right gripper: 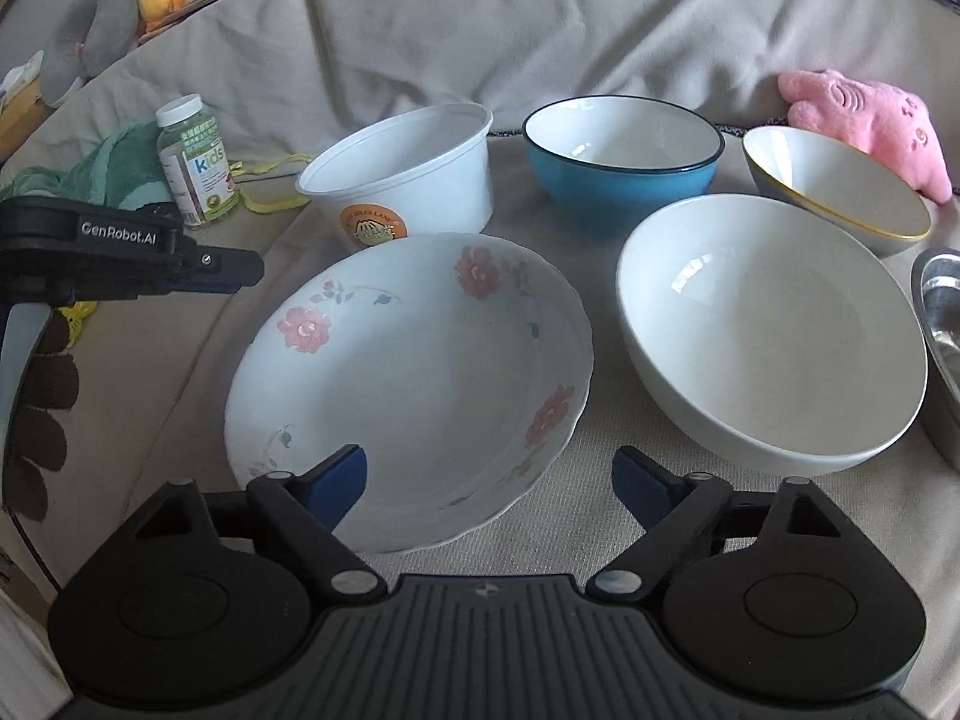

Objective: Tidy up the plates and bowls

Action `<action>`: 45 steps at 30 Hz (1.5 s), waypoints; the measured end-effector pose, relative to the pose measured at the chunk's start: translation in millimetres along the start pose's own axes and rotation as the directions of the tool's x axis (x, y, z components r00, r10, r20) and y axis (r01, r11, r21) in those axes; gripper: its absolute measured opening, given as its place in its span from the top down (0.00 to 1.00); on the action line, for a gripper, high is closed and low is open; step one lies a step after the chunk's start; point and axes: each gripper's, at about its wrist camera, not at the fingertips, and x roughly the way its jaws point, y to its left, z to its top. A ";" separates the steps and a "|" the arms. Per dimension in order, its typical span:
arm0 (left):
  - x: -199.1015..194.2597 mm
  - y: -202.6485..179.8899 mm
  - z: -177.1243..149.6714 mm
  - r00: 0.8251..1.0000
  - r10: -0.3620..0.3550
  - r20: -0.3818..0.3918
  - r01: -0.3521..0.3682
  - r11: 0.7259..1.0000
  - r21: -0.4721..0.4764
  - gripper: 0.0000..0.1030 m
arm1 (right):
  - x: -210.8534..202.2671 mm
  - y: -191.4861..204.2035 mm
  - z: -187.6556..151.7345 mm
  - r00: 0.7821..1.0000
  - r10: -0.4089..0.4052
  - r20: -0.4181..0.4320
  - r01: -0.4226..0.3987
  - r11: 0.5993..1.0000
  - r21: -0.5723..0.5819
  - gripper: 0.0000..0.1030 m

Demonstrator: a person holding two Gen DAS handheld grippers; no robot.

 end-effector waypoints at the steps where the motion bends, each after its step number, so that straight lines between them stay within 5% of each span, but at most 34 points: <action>1: 3.4 1.6 -0.6 1.000 -0.002 -0.006 0.002 1.000 -0.006 0.82 | 1.5 -0.4 0.3 1.000 -0.009 0.000 0.009 1.000 0.006 0.16; 7: 27.0 -1.1 3.1 0.999 -0.001 -0.047 0.000 1.000 -0.028 0.82 | 9.3 -2.7 0.2 0.998 -0.058 -0.008 0.058 0.998 0.009 0.34; 15: 44.5 -2.2 5.0 0.994 0.010 -0.112 -0.014 0.999 -0.038 0.78 | 18.2 -1.1 -1.7 0.998 -0.012 -0.057 0.013 1.000 0.019 0.50; 29: 50.4 1.2 18.2 0.996 0.058 -0.062 -0.058 0.998 0.008 0.63 | 23.9 14.5 -0.6 0.999 0.022 -0.049 -0.021 1.000 0.004 0.49; 39: 60.1 9.1 29.3 0.999 0.018 -0.035 -0.020 0.997 -0.075 0.63 | 27.7 6.2 -4.9 0.999 0.024 -0.030 -0.025 0.999 -0.037 0.47; 45: 31.2 -11.1 30.8 0.989 0.097 0.110 -0.099 0.995 0.009 0.64 | -1.7 -29.0 -20.4 0.999 0.049 0.016 -0.047 0.997 -0.068 0.31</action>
